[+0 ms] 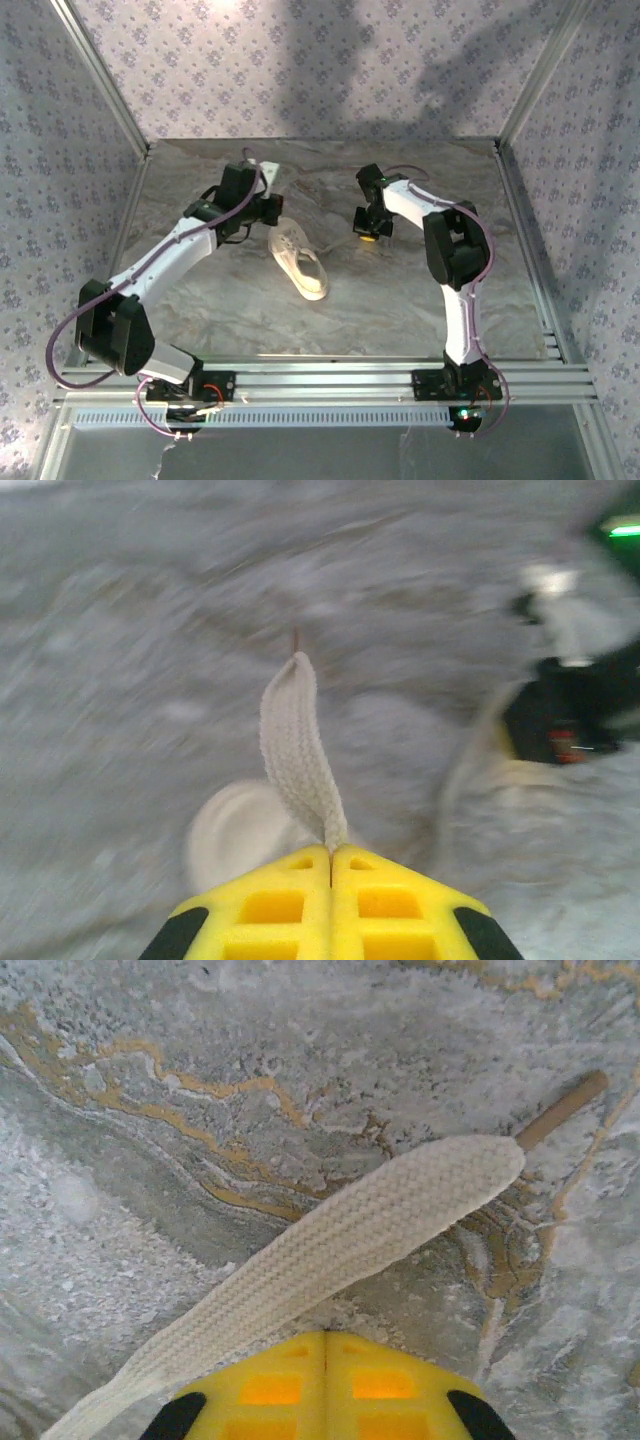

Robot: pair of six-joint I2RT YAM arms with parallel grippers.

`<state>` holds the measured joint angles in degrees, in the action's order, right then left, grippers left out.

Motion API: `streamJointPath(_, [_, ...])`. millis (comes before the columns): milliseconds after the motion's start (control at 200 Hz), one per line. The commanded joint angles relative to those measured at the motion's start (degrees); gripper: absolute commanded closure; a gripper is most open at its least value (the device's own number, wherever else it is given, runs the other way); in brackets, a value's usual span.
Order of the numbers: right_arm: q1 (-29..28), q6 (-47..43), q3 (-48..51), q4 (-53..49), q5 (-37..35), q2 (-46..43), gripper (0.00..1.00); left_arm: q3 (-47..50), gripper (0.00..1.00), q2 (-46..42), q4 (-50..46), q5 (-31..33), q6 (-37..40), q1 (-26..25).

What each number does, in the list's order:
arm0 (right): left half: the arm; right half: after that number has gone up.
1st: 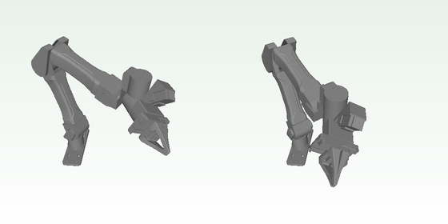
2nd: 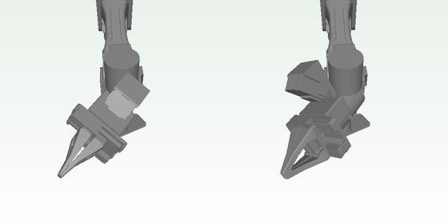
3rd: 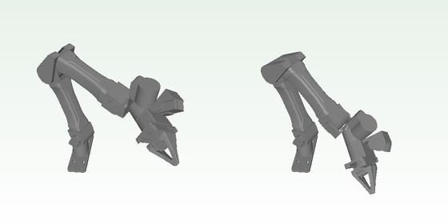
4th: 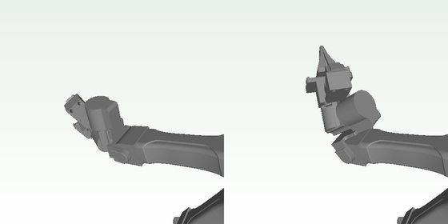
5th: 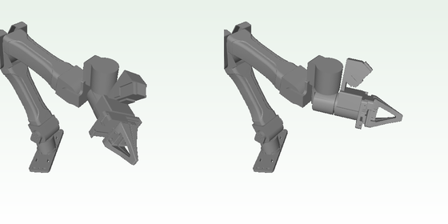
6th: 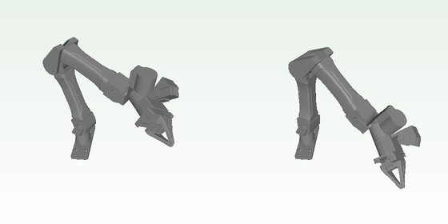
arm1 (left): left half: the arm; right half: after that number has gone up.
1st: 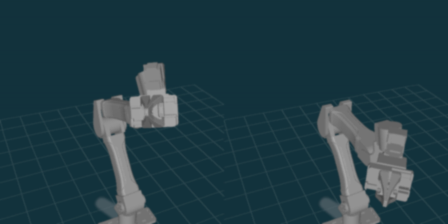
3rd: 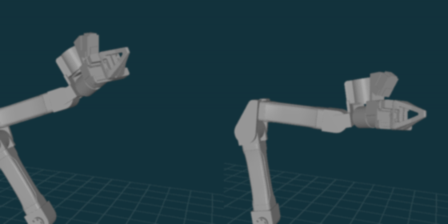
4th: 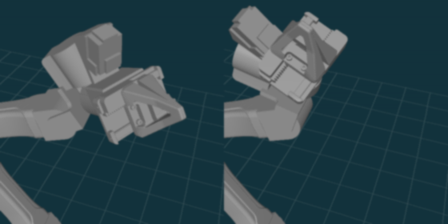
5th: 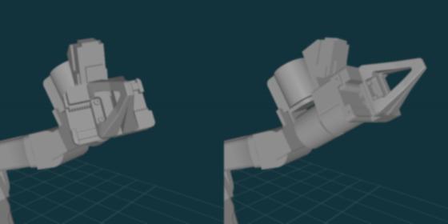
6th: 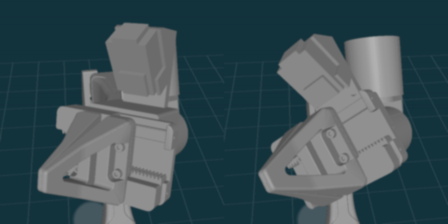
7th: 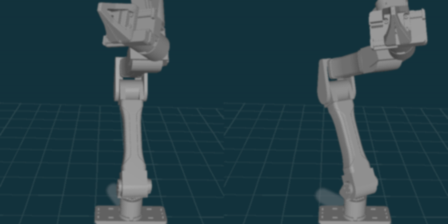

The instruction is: Tie the shoes

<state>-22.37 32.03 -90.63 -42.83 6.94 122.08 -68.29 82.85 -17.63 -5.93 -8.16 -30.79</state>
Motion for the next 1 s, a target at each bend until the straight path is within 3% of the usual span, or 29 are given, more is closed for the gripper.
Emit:
streamJointPath(0, [1.04,-4.36,3.14,12.60,5.08,0.56,1.00,-0.68,1.00,0.10,6.63,-5.14,9.43,-6.83])
streamJointPath(225, [4.42,-8.74,8.00,22.30,14.09,-6.13,1.00,-1.05,1.00,7.79,13.54,-5.17,16.59,-19.10])
streamJointPath(485, [6.14,-9.39,8.14,22.86,15.21,-7.22,1.00,1.21,1.00,13.01,17.35,-3.66,15.71,-23.42])
streamJointPath(585, [6.02,-6.98,7.43,20.36,10.96,-7.08,1.00,0.89,0.84,13.55,15.61,0.04,16.00,-23.46])
streamJointPath(630, [5.98,-5.48,6.63,18.01,8.52,-6.67,0.92,1.50,0.74,12.71,15.76,1.85,16.67,-23.37])
streamJointPath(685, [5.78,-3.52,5.29,14.62,5.17,-5.85,0.68,2.12,0.62,11.53,16.04,2.67,17.21,-22.84])
streamJointPath(750, [4.88,-2.59,4.23,12.09,2.01,-5.05,0.51,2.33,0.55,10.14,16.13,2.17,17.11,-21.78])
streamJointPath(855, [3.40,-1.95,1.98,9.01,-2.63,-3.35,0.45,2.70,0.52,8.46,16.44,0.78,15.91,-20.39])
streamJointPath(994, [2.37,-0.79,-2.13,4.92,-4.28,0.43,0.44,3.76,0.51,6.32,17.31,0.99,14.78,-19.63])
